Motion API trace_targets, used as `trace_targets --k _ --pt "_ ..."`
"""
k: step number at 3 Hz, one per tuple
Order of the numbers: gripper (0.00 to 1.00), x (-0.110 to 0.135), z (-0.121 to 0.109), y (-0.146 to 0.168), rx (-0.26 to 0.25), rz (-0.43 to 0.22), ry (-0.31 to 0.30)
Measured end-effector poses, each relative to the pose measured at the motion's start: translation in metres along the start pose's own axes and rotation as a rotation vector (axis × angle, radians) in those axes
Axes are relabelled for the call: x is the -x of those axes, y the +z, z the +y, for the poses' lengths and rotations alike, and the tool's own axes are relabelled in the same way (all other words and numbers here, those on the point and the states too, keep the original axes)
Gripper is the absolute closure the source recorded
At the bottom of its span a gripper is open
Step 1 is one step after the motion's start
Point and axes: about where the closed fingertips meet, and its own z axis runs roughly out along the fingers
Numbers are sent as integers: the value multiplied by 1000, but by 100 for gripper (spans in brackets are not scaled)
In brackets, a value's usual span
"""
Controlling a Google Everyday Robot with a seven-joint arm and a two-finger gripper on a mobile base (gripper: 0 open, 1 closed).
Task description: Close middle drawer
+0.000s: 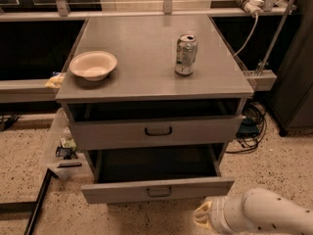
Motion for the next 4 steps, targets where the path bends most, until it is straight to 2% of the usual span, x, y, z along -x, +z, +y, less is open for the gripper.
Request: trace_targets --k 1,2,3,4 --pt "100 -34 -25 44 -28 -24 -72" --pt "100 -40 -22 71 -3 -58 -52" --pt "100 -40 -21 71 -1 -57 -51" --pt "100 -42 -28 76 -55 -36 -91"
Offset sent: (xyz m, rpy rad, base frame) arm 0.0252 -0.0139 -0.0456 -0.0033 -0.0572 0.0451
